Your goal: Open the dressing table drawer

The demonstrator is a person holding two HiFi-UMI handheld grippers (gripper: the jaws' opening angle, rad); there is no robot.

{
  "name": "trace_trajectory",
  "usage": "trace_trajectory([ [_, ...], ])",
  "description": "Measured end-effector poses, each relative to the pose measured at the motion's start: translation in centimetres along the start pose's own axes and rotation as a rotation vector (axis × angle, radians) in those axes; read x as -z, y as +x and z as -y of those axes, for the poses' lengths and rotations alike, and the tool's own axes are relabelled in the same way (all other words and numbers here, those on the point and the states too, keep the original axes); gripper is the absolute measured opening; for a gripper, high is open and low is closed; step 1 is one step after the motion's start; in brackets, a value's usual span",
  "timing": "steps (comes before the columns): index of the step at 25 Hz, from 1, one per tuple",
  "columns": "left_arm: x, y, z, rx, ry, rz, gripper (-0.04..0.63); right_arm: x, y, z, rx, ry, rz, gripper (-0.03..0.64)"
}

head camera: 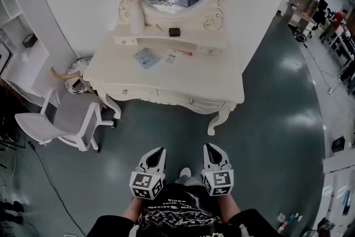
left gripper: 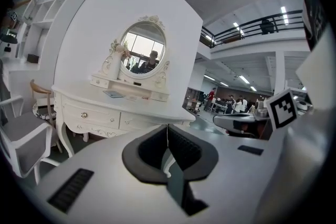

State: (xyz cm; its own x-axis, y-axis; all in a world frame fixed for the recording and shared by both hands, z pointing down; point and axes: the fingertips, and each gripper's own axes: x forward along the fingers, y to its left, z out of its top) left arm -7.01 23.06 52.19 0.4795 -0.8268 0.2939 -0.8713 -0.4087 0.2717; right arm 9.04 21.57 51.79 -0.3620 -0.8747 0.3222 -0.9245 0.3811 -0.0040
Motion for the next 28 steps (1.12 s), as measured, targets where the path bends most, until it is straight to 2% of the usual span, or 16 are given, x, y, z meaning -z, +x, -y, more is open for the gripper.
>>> trace_trajectory([
  [15,-1.7,8.6,2.1,-0.035,-0.002,0.005,0.018,-1.0,5.0,7.3,-0.057,-0.036,-0.01,0.012],
  [28,-2.2,11.2,1.4,-0.069,-0.028,-0.004,0.017,-1.6,7.9,8.7,-0.101,0.0,-0.015,0.012],
])
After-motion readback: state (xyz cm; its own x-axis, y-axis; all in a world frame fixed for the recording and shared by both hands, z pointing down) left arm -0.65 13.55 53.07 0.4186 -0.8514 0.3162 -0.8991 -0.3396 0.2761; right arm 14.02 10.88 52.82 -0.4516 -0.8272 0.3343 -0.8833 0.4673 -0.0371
